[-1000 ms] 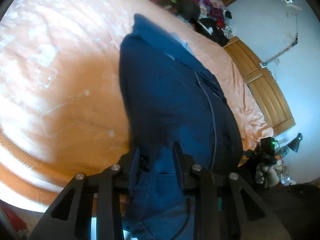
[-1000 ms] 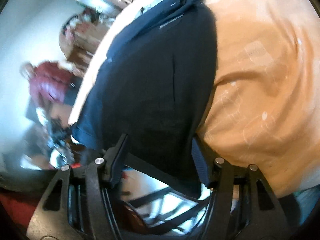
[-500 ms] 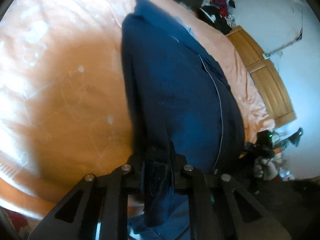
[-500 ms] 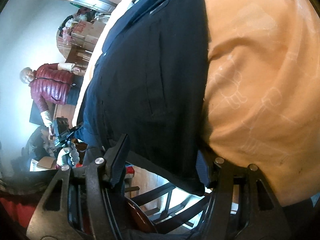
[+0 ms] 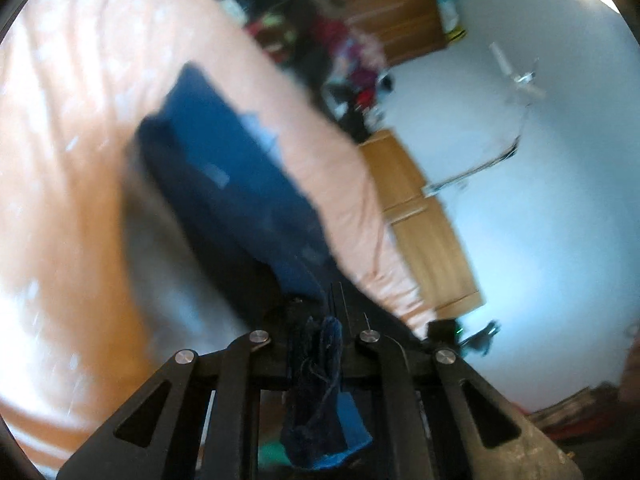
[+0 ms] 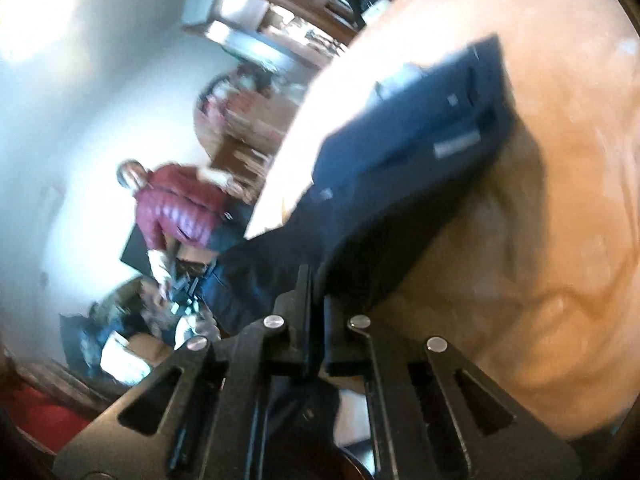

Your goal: Fold small clothes

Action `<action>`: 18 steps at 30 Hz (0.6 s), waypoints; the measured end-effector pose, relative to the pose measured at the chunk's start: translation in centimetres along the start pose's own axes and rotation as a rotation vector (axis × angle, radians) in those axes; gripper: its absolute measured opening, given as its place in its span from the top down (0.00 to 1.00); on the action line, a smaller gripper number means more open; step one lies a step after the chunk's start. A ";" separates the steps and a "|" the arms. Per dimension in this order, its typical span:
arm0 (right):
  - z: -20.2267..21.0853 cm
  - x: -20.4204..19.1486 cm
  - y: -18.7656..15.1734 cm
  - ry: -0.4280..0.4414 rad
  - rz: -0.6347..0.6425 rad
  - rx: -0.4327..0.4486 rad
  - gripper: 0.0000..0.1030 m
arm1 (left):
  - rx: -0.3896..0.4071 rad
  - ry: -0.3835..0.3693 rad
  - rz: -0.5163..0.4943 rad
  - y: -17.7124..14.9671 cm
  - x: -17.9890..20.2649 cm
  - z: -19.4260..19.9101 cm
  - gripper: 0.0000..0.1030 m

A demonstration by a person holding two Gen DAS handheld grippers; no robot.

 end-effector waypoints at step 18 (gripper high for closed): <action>-12.9 18.1 26.4 -0.347 -0.045 -0.029 0.67 | -0.029 0.440 0.009 26.0 -15.4 -21.4 0.72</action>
Point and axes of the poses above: each gripper's, at about its wrist camera, not at the fingertips, and z roughly against the way its jaws point, x to its right, y to its top, the point moved 9 cm from there along -z, roughly the way its jaws point
